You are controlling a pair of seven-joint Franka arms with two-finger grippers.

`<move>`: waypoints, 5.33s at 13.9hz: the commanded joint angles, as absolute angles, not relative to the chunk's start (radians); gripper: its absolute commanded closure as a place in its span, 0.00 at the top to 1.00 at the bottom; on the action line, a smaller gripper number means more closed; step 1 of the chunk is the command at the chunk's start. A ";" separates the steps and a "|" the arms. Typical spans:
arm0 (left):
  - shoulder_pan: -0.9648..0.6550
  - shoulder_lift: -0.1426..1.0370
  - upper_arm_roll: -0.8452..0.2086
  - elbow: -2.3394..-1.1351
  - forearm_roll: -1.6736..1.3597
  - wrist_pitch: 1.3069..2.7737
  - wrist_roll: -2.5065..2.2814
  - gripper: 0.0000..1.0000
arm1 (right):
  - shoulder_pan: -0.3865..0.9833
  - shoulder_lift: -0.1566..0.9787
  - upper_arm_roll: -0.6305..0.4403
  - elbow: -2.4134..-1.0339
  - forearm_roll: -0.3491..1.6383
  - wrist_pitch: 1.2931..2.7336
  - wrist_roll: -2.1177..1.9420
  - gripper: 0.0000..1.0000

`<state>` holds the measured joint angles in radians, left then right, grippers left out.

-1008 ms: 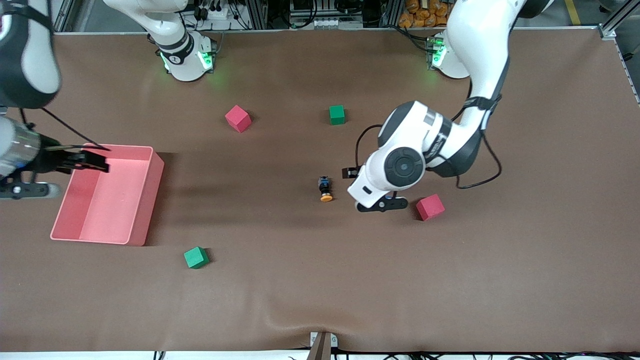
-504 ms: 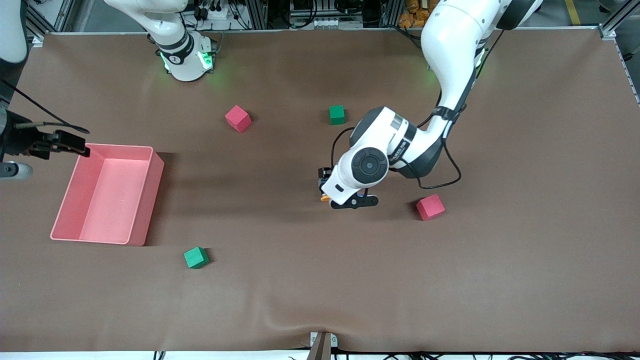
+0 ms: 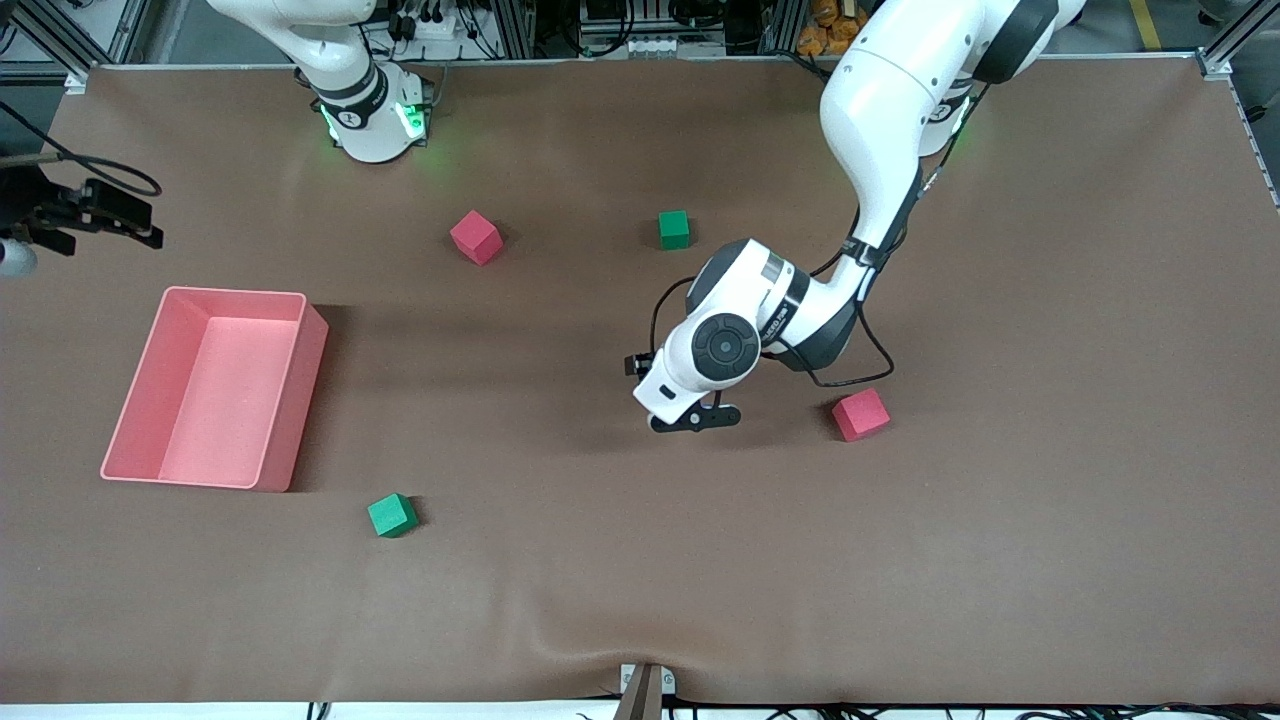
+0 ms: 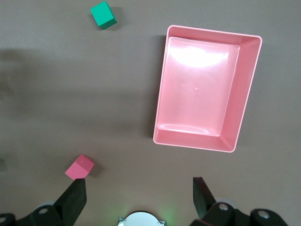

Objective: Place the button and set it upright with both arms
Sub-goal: 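Withdraw the right gripper while the left gripper reaches the button, then close the left gripper on the button's black body, then lift the button with the left gripper and carry it toward the robot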

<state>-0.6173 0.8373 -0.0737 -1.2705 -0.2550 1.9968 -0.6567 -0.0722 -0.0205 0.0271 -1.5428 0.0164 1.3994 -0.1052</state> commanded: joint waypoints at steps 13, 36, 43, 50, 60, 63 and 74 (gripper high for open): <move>-0.672 0.928 -0.072 -1.250 -0.322 2.089 -0.649 0.97 | -0.002 -0.044 -0.051 -1.552 0.021 1.410 -0.092 1.00; -0.663 0.939 -0.069 -1.264 -0.318 2.082 -0.634 0.39 | 0.018 -0.034 -0.048 -1.559 0.020 1.433 -0.092 1.00; -0.666 0.905 -0.060 -1.262 -0.308 2.072 -0.643 0.11 | 0.014 -0.037 -0.048 -1.557 0.020 1.431 -0.092 1.00; -0.687 0.858 -0.058 -1.261 -0.174 2.074 -0.719 0.10 | 0.008 -0.037 -0.049 -1.555 0.020 1.433 -0.095 1.00; -0.833 0.772 -0.055 -1.259 0.250 2.074 -1.289 0.10 | 0.009 -0.035 -0.051 -1.551 0.020 1.460 -0.095 1.00; -0.879 0.759 -0.058 -1.258 0.418 2.040 -1.431 0.12 | 0.015 -0.034 -0.049 -1.552 0.020 1.462 -0.095 1.00; -1.054 0.819 0.001 -1.269 0.759 1.909 -1.746 0.26 | 0.031 -0.023 -0.048 -1.566 0.020 1.468 -0.092 1.00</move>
